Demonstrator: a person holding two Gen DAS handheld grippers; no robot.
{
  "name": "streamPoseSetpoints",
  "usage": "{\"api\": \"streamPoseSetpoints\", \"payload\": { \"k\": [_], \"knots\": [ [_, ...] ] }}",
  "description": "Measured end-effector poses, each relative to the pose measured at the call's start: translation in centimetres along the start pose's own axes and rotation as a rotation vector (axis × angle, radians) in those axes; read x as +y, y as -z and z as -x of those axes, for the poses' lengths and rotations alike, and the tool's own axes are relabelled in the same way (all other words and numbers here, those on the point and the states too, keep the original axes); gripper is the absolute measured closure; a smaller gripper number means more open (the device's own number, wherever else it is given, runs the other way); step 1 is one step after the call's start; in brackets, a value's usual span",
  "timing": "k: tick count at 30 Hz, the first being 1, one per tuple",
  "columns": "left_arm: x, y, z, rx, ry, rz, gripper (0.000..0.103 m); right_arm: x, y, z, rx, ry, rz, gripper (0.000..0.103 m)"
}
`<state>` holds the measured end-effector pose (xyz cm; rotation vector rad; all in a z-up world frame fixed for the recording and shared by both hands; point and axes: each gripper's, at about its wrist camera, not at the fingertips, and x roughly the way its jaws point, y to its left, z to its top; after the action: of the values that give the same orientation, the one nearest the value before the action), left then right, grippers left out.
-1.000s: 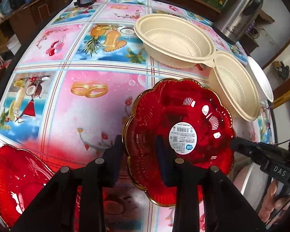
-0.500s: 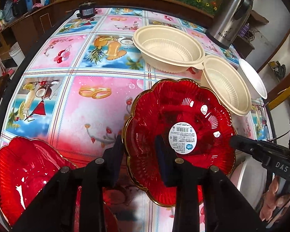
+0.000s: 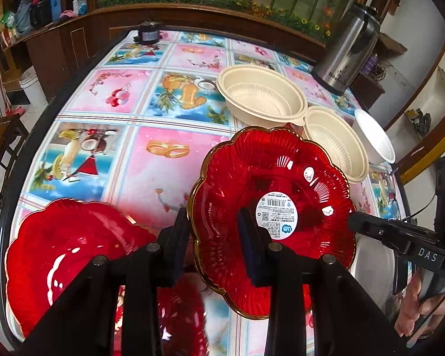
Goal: Organize plates and bowls
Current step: 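Lower the sticker plate onto the large red plate and open the left tool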
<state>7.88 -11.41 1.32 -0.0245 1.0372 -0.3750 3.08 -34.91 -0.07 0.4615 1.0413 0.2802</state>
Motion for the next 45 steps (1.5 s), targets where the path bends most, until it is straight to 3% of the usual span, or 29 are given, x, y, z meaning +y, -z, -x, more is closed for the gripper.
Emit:
{"api": "streamPoseSetpoints", "payload": {
  "k": [9,22,28,36,45],
  "knots": [
    [3.5,1.9,4.0,-0.074,-0.026,0.042,0.073,3.9,0.4,-0.4,0.003,-0.060,0.047,0.094],
    [11.9,6.6,6.2,-0.088,-0.091,0.191,0.073,11.8,2.4,-5.3,0.089,-0.136,0.165,0.094],
    [14.7,8.2,5.4,-0.058,-0.102,0.246,0.073,14.2,3.3,-8.0,0.130,-0.122,0.217,0.094],
    [15.4,9.2,5.2,-0.049,-0.123,0.235,0.073,14.7,4.7,-10.8,0.189,-0.091,0.243,0.092],
    [15.3,9.4,5.0,-0.035,-0.169,0.208,0.072,16.9,5.9,-10.8,0.137,0.024,0.378,0.090]
  ]
}}
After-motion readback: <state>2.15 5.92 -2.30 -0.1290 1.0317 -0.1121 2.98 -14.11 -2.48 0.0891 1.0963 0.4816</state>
